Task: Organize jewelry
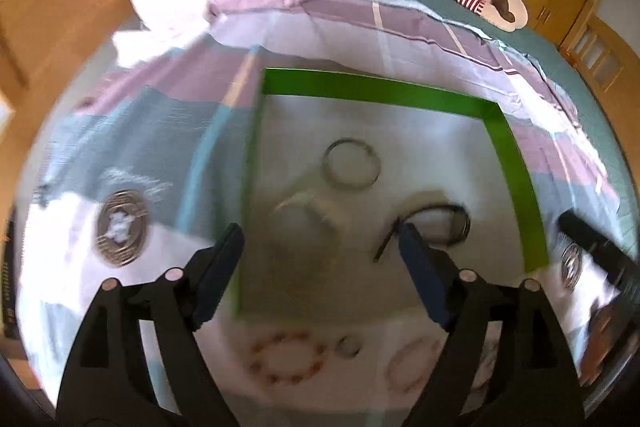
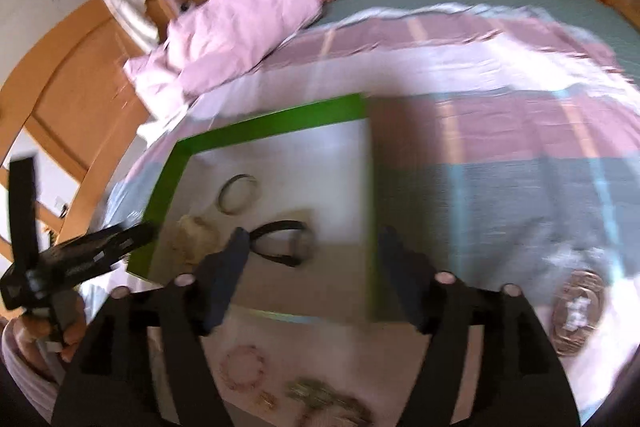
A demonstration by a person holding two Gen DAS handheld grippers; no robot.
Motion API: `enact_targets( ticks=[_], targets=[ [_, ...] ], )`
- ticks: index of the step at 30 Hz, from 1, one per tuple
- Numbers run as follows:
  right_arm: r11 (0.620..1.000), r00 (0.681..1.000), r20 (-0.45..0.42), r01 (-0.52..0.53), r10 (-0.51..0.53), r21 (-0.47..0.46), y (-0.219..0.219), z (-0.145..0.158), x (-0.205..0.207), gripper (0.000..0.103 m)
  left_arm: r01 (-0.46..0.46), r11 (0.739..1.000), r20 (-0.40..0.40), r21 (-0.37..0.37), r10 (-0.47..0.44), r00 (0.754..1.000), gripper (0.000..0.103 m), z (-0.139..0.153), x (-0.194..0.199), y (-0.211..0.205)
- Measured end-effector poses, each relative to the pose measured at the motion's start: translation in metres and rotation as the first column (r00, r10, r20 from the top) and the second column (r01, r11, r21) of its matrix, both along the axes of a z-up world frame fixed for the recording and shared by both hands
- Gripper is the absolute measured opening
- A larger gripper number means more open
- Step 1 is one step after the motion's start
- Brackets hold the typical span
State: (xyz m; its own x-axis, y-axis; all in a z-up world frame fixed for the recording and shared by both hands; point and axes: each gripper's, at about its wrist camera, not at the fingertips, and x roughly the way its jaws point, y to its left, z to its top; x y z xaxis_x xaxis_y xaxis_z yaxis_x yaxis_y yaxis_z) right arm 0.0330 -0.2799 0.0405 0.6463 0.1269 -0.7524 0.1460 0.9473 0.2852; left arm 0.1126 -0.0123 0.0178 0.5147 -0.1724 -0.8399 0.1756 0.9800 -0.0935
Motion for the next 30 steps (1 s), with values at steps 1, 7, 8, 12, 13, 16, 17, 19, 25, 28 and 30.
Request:
enact_targets(
  ticks=[1,7,8,12,13,16,17,19,25,28,30],
  targets=[
    [0.998,0.999,-0.004,0.045,-0.045,-0.032,-0.009,-0.004,-0.011,0.076,0.001,1.000,0.026,0.009,-0.002,1.000,0.085,0.002,-0.013,0.005],
    [0.978,0.967,-0.188,0.147,-0.174,-0.147,-0.035,-0.064,-0.024,0.076,-0.068,0.993,0.092,0.097,0.059,0.994,0.086,-0.026,-0.076,0.036],
    [0.984,0.968,-0.195,0.142,-0.160,-0.105,-0.033,-0.063,-0.028,0.073,-0.072,0.991,0.071,0.109,0.064,0.995,0.086,-0.035,-0.081,0.040],
    [0.977,0.975,-0.095,-0.206,0.200,-0.054,0.042,-0.035,-0.055,0.056,-0.104,0.985,0.066,0.136,0.096,0.993,0.086,-0.042,-0.090,0.050],
    [0.956,0.956,-0.097,-0.283,0.276,-0.073,0.062,-0.036,-0.060,0.054,-0.107,0.986,0.058,0.125,0.100,0.993,0.086,-0.043,-0.090,0.052],
    [0.891,0.887,-0.172,-0.447,0.429,-0.079,0.115,-0.054,-0.066,0.035,-0.090,0.990,0.044,0.111,0.086,0.995,0.086,-0.043,-0.086,0.049],
    [0.877,0.872,-0.200,-0.471,0.446,-0.094,0.125,-0.064,-0.066,0.034,-0.090,0.989,0.051,0.117,0.084,0.995,0.086,-0.043,-0.088,0.048],
    [0.862,0.861,-0.243,-0.486,0.446,-0.140,0.138,-0.079,-0.063,0.034,-0.079,0.989,0.055,0.125,0.073,0.996,0.086,-0.042,-0.089,0.045],
    [0.861,0.859,-0.268,-0.485,0.436,-0.155,0.145,-0.092,-0.058,0.014,-0.068,0.988,0.035,0.137,0.064,0.997,0.086,-0.048,-0.089,0.039],
    [0.873,0.881,-0.168,-0.466,0.442,-0.144,0.145,-0.061,-0.056,0.014,-0.072,0.989,0.033,0.131,0.068,0.997,0.087,-0.046,-0.089,0.039],
    [0.896,0.908,-0.079,-0.419,0.411,-0.150,0.139,-0.033,-0.043,0.014,-0.082,0.989,0.032,0.126,0.079,0.996,0.089,-0.045,-0.088,0.040]
  ],
)
